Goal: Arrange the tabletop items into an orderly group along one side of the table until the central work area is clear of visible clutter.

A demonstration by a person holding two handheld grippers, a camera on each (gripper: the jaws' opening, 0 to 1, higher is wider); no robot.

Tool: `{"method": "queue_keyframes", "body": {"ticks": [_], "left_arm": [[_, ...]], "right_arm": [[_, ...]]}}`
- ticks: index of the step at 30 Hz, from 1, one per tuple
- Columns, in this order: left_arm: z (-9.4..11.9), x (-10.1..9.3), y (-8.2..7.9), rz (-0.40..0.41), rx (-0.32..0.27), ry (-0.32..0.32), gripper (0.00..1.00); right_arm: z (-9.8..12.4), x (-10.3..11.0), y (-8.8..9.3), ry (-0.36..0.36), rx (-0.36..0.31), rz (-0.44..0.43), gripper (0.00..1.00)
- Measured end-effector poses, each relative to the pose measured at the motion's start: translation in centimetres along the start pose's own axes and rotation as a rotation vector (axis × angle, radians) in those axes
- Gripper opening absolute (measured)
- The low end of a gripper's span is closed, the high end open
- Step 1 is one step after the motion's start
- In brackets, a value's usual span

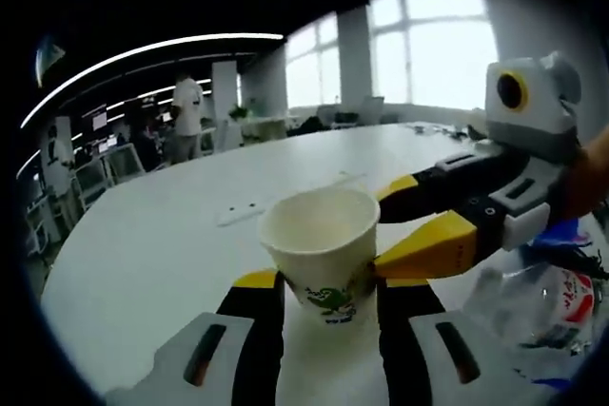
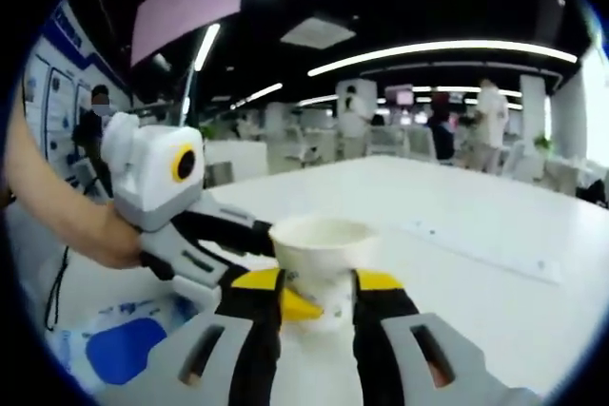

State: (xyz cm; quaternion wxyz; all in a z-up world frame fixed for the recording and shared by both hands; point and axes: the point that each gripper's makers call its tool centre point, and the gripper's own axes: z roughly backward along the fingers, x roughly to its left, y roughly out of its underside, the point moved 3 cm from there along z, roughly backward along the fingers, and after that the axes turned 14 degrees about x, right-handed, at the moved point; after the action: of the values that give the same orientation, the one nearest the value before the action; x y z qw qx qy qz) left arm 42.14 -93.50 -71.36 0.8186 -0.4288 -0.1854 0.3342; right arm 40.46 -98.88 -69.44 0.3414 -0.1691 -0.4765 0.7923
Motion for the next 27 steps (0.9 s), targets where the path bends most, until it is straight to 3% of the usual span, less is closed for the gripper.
{"method": "queue_keyframes", "body": {"ticks": [6, 27], "left_arm": [[0.1, -0.1, 0.3, 0.008, 0.027, -0.007, 0.35], [0.2, -0.8, 1.1, 0.011, 0.079, -0.024, 0.36]], "right_arm": [[0.2, 0.3, 0.3, 0.010, 0.025, -0.007, 0.24], [0.7, 1.1, 1.4, -0.025, 0.087, -0.174, 0.20]]}}
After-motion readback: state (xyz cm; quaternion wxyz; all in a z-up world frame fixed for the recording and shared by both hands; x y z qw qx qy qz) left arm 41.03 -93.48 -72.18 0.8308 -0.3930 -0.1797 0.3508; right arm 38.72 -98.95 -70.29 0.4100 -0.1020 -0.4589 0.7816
